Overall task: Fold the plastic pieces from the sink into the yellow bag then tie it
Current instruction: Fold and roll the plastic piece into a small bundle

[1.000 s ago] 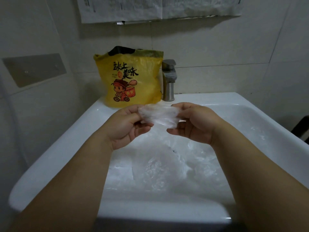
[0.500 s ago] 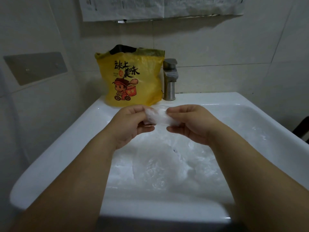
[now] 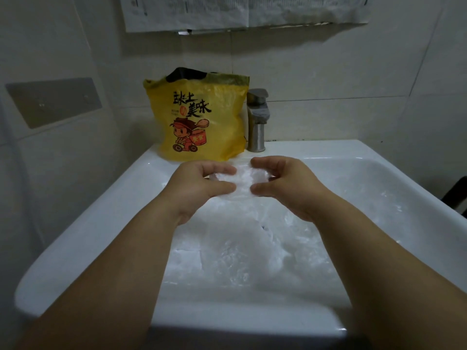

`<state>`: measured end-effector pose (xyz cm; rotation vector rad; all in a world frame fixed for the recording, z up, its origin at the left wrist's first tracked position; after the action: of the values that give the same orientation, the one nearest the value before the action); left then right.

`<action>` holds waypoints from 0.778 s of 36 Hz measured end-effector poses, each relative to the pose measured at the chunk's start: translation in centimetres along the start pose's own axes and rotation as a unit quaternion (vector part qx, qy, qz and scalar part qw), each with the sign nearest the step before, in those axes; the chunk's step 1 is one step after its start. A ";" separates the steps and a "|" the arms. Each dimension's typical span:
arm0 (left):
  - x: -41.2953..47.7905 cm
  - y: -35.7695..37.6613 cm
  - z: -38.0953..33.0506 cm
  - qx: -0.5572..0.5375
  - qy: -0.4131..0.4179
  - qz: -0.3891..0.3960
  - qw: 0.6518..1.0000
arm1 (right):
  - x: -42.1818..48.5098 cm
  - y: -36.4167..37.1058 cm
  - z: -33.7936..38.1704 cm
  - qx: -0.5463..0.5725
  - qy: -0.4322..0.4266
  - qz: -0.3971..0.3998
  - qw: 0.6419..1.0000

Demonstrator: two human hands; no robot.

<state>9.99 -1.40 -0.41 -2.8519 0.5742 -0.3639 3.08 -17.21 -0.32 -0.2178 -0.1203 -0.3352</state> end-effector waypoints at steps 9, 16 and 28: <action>0.1 0.1 0.0 0.163 0.131 -0.040 0.977 | 0.1 -0.1 -0.2 -0.181 -0.078 -0.015 0.980; -0.2 -0.1 -0.3 0.275 0.199 -0.064 0.939 | 0.0 -0.1 0.2 -0.273 -0.116 -0.017 0.955; 0.1 0.0 -0.4 -0.011 0.066 -0.028 0.997 | -0.1 -0.2 0.5 -0.135 -0.083 -0.001 0.987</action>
<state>9.94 -1.51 -0.03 -2.8861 0.5262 -0.5633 2.89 -17.24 0.23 -0.5133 -0.2398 -0.3347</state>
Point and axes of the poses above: each hand's wrist, its own x-axis towards the middle knuckle, its own y-axis out of the palm, z = x × y, the point moved 3 cm from there along x, towards the middle knuckle, and after that the axes turned 3 degrees about -z, right-handed, at the moved point
